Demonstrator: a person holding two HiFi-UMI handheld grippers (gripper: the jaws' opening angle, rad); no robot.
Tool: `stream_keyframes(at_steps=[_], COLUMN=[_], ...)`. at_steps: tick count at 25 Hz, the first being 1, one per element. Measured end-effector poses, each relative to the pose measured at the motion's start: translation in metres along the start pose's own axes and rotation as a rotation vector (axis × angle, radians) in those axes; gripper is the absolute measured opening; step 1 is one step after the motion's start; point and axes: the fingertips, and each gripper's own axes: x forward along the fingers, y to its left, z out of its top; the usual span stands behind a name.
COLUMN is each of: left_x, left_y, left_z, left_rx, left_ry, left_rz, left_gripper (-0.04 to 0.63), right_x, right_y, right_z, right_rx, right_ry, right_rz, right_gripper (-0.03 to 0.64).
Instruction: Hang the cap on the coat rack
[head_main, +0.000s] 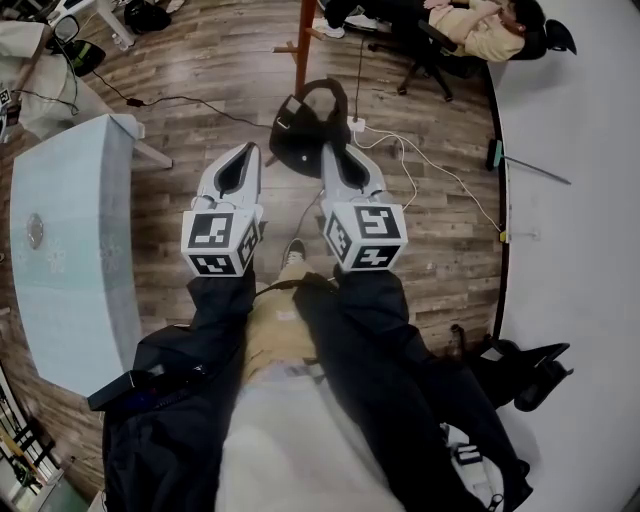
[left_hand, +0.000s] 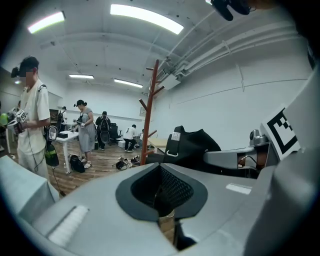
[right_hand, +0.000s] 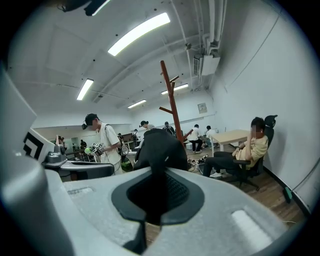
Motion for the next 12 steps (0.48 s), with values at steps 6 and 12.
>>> stream_keyframes(at_steps=[6,12], left_x=[0.034,0.056], left_y=[-0.008,-0.006], left_z=[0.001,-0.004], left_rx=[0.008,0.007], left_ry=[0.037,0.055], left_rz=[0.008,-0.002], left_gripper=[0.0,0.0], right_x=[0.017,0.035], right_y=[-0.027,-0.037], right_z=[-0.001,-0.008], right_rx=[0.025,0.035], right_ry=[0.027,0.052], right_rz=[0.022,0.021], right_gripper=[0.008,0.008])
